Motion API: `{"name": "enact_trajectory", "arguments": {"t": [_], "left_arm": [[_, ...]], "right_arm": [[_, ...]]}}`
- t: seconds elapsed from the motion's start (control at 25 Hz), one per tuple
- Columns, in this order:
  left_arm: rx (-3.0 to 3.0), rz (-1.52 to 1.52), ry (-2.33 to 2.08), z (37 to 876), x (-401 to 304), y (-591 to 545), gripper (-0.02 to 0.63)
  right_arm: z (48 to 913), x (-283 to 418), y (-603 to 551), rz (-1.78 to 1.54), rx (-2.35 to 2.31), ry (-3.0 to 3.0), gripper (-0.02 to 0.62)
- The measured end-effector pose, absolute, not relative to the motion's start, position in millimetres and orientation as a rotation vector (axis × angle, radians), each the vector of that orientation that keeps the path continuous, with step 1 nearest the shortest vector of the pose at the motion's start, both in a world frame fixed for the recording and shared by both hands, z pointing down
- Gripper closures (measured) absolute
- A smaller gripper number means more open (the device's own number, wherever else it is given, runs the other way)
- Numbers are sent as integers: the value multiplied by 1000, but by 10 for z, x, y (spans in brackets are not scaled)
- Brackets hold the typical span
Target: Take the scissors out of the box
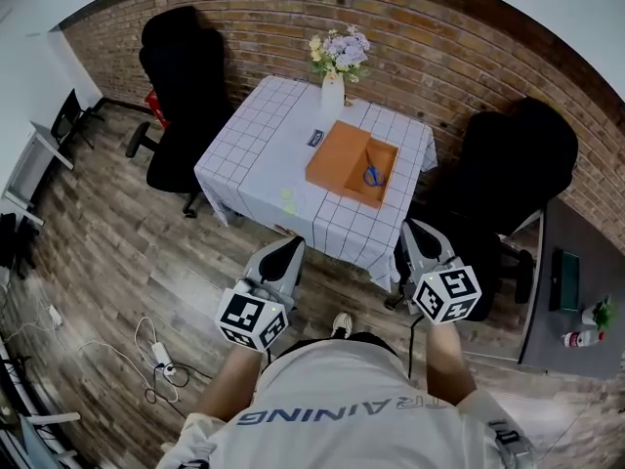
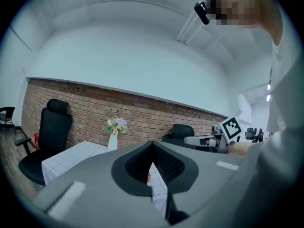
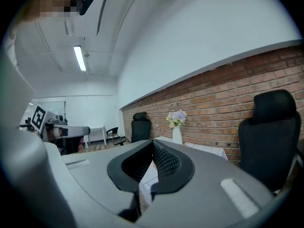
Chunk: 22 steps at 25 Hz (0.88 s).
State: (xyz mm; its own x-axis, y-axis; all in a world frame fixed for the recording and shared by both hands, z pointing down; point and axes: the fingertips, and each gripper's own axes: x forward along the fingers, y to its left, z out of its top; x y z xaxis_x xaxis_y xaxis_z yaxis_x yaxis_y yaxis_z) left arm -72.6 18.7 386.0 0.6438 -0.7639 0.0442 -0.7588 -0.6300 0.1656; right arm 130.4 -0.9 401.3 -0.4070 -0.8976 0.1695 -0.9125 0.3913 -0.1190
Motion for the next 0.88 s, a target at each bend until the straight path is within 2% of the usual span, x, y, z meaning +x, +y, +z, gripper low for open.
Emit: {"name": "enact_trajectory", "arguments": {"t": [0.44, 0.88], "left_arm": [[2699, -20, -1236, 3919, 99, -745, 603], [2737, 49, -1065, 4102, 522, -1646, 603]], "right_arm": [[4246, 2082, -756, 369, 1704, -2518, 578], [4529, 2366, -1441, 464, 1795, -2405, 578]]}}
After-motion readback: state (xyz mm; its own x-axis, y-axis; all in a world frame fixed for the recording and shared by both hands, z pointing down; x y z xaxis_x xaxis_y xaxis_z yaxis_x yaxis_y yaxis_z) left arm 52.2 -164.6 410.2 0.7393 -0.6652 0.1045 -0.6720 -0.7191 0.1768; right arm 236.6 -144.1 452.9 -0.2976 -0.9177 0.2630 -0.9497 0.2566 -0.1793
